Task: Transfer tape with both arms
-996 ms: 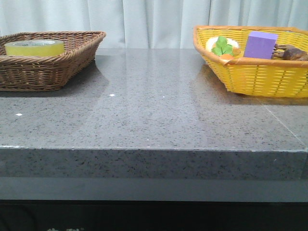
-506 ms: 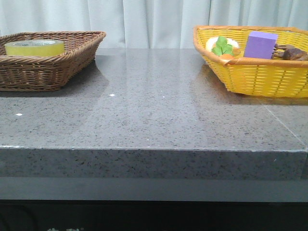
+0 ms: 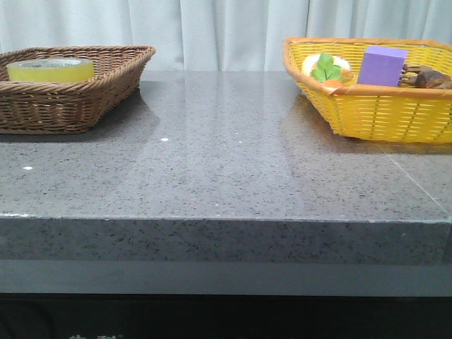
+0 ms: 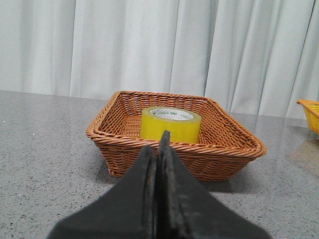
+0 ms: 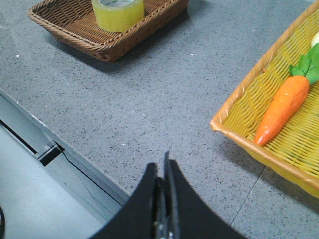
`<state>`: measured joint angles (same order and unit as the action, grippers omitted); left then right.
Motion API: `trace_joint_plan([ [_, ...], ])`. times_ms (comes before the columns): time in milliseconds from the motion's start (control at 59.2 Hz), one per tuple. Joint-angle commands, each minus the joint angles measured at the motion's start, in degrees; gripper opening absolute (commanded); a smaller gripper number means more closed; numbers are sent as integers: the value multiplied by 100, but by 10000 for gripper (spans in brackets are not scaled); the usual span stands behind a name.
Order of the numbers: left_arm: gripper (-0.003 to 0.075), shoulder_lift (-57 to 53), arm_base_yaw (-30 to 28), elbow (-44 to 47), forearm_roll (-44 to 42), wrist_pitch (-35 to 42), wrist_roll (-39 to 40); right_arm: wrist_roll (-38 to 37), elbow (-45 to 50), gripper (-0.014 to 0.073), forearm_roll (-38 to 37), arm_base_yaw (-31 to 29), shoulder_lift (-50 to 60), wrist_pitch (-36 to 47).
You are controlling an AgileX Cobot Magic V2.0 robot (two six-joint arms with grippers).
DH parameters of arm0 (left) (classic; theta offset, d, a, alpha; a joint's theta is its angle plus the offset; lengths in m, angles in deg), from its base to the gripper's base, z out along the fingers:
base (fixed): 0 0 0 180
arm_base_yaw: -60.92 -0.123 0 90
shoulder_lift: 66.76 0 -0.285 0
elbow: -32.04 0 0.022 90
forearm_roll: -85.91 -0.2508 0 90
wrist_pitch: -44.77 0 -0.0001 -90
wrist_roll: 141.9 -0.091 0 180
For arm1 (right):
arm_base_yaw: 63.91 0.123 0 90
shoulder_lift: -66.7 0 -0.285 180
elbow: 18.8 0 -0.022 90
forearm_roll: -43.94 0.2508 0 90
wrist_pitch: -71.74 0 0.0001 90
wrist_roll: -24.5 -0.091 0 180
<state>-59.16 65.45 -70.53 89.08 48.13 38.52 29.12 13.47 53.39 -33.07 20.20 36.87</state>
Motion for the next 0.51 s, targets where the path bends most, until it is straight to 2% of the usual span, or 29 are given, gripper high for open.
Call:
trace_joint_plan([
  [0, -20, -107, 19, 43, 13, 484, 43, 23, -126, -67, 14, -2, 28, 402],
  [101, -20, -107, 19, 43, 13, 484, 43, 42, -78, -67, 9, -179, 195, 433],
  [236, -20, -107, 19, 43, 13, 484, 43, 41, 266, -67, 9, -945, 662, 733],
  [371, -20, -107, 19, 43, 13, 484, 43, 41, 901, -67, -230, -1688, 1298, 1312],
  [490, -20, -107, 19, 43, 13, 484, 43, 41, 1570, -67, -343, -2107, 1885, 1833],
])
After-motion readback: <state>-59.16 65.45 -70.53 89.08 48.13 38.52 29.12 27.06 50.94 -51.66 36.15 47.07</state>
